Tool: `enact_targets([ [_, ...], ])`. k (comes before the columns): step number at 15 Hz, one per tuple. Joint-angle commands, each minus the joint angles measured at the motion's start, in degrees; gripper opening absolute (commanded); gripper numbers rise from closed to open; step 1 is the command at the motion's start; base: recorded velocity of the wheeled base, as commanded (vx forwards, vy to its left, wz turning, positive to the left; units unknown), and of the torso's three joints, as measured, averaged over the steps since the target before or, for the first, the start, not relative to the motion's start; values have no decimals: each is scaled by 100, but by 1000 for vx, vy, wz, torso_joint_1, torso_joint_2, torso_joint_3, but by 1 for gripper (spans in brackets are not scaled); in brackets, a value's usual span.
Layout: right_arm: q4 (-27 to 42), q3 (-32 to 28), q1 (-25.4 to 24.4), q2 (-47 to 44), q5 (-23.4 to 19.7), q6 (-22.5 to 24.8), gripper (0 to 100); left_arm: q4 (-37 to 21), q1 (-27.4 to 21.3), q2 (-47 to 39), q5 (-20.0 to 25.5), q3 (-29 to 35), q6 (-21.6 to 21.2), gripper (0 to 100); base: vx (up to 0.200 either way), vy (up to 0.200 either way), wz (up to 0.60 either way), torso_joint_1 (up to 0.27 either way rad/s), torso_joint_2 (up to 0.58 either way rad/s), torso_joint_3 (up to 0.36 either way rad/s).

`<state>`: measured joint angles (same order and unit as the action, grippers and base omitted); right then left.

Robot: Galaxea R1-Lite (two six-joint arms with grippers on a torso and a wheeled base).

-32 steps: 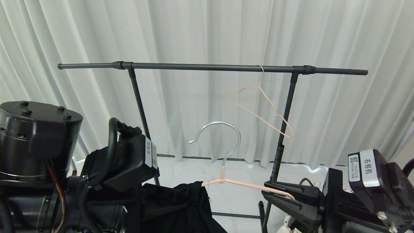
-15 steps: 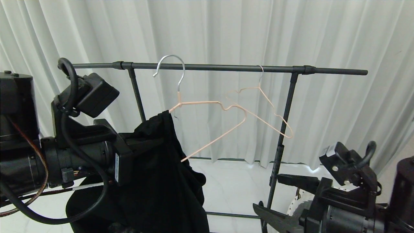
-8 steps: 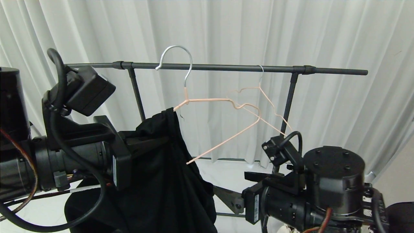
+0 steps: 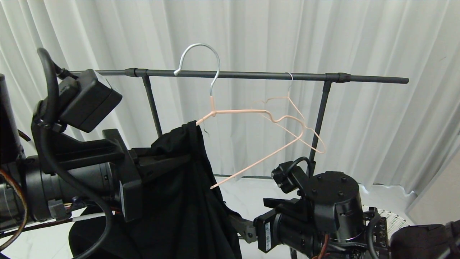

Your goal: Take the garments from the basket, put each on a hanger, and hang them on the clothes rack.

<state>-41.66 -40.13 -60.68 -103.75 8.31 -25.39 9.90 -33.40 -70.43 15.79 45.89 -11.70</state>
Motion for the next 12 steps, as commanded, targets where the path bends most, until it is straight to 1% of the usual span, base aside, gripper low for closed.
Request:
enact_targets([
  [1, 0, 14, -58, -40, 48, 70, 100, 3, -52, 11, 3, 8, 1, 0, 0, 0, 0, 0, 0, 0],
  [4, 149, 58, -84, -92, 144, 254, 100, 3, -131, 11, -102, -1, 10, 0, 0, 0, 0, 0, 0, 0],
  [5, 421, 58, -40, -75, 373, 289, 100, 3, -131, 11, -199, -18, 19, 0, 0, 0, 0, 0, 0, 0],
  [6, 597, 49, 118, -75, 584, 307, 100, 3, -131, 38, -208, -18, 45, 0, 0, 0, 0, 0, 0, 0],
  [7, 597, 49, 285, -75, 759, 316, 100, 3, -131, 82, -216, -36, 45, 0, 0, 0, 0, 0, 0, 0],
  [9, 597, 49, 742, -40, 1032, 588, 100, 3, -123, 169, -278, -185, 37, 0, 0, 0, 0, 0, 0, 0],
  [12, 597, 40, 1472, 180, 1129, 931, 100, 3, -114, 372, -287, -466, 19, 0, 0, 0, 0, 0, 0, 0],
])
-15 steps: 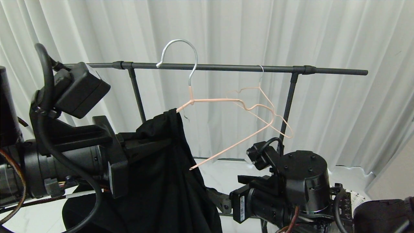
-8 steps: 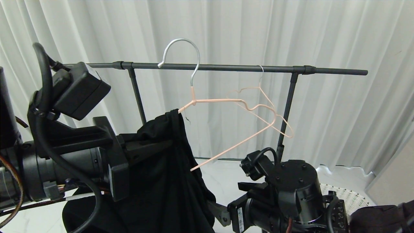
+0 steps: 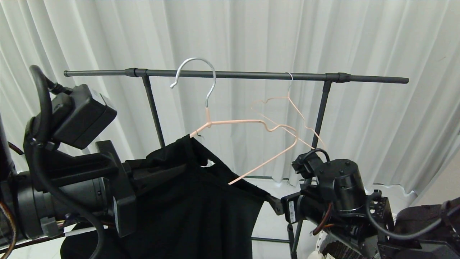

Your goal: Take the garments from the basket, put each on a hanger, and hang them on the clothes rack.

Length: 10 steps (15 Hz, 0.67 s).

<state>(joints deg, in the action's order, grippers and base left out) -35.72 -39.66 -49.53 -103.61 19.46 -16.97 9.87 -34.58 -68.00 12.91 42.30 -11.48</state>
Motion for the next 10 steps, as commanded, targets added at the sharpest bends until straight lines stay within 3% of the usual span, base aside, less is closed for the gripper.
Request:
enact_targets([
  [1, 3, -25, 550, 245, 14, 185, 100, 6, 13, 191, 1, -196, -3, 0, 0, 0, 0, 0, 0, 0],
  [5, 3, -51, 980, 552, -3, 379, 100, -21, 13, 481, 1, -776, -47, 0, 0, 0, 0, 0, 0, 0],
  [10, 144, -244, 1139, 921, -30, 651, 100, -38, 13, 454, 1, -1172, -249, 0, 0, 0, 0, 0, 0, 0],
])
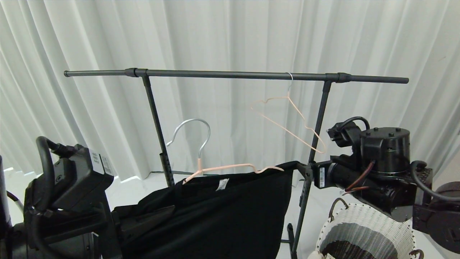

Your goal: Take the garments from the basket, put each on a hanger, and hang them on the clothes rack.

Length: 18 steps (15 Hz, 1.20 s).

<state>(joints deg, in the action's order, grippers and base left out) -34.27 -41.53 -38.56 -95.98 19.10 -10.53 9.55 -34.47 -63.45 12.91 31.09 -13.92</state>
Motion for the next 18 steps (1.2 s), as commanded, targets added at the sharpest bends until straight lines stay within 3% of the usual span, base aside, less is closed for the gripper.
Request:
enact_targets([
  [1, 113, -188, 41, 220, -12, 7, 100, -14, -7, -27, 1, -59, -5, 0, 0, 0, 0, 0, 0, 0],
  [4, 790, -900, 41, 466, -530, 7, 100, -5, -15, -422, -25, -50, -5, 0, 0, 0, 0, 0, 0, 0],
  [7, 1669, -1718, 41, 773, -917, 16, 100, 56, -24, -844, -500, 73, 12, 0, 0, 0, 0, 0, 0, 0],
  [9, 2240, -1850, 41, 1116, -1462, 16, 100, 109, -77, -835, -491, 99, 21, 0, 0, 0, 0, 0, 0, 0],
  [10, 2864, -1894, 217, 1354, -1866, 43, 100, 162, -147, -800, -482, 82, 21, 0, 0, 0, 0, 0, 0, 0],
  [14, 3998, -2192, 841, 1600, -2622, 684, 100, 601, -314, -827, -447, 47, 39, 0, 0, 0, 0, 0, 0, 0],
  [18, 4464, -2166, 516, 1837, -3905, 1932, 100, 610, -631, -800, -210, 38, 21, 0, 0, 0, 0, 0, 0, 0],
])
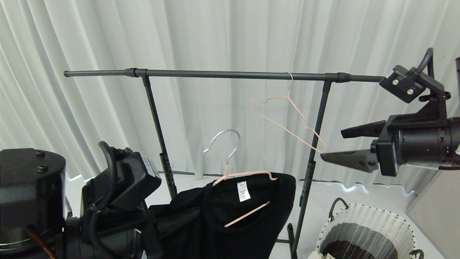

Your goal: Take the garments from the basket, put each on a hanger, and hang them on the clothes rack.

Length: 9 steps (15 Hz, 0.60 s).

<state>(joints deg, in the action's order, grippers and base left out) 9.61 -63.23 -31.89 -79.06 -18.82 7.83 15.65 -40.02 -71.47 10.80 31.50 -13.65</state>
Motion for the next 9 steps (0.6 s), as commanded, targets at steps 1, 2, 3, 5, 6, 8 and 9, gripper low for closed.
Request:
enact_targets([
  [1, 375, -5, -388, 171, -324, 465, 100, -1, -181, 2, 62, -4, -15, 0, 0, 0, 0, 0, 0, 0],
  [2, 569, -5, -590, 162, -412, 747, 100, -1, -278, 2, 71, -4, -15, 0, 0, 0, 0, 0, 0, 0],
  [3, 753, -5, -854, 127, -464, 1037, 100, 17, -384, 2, 71, -4, -15, 0, 0, 0, 0, 0, 0, 0],
  [5, 868, -5, -1276, 13, -464, 1133, 100, 17, -577, 2, 71, 5, -15, 0, 0, 0, 0, 0, 0, 0],
  [6, 868, -14, -1452, -84, -473, 1133, 100, 17, -682, 2, 71, 14, -23, 0, 0, 0, 0, 0, 0, 0],
  [8, 850, -31, -1671, -365, -464, 1142, 100, 26, -911, 11, 62, 32, -23, 0, 0, 0, 0, 0, 0, 0],
  [9, 841, -31, -1759, -497, -456, 1177, 100, 61, -972, 28, 62, 49, -41, 0, 0, 0, 0, 0, 0, 0],
])
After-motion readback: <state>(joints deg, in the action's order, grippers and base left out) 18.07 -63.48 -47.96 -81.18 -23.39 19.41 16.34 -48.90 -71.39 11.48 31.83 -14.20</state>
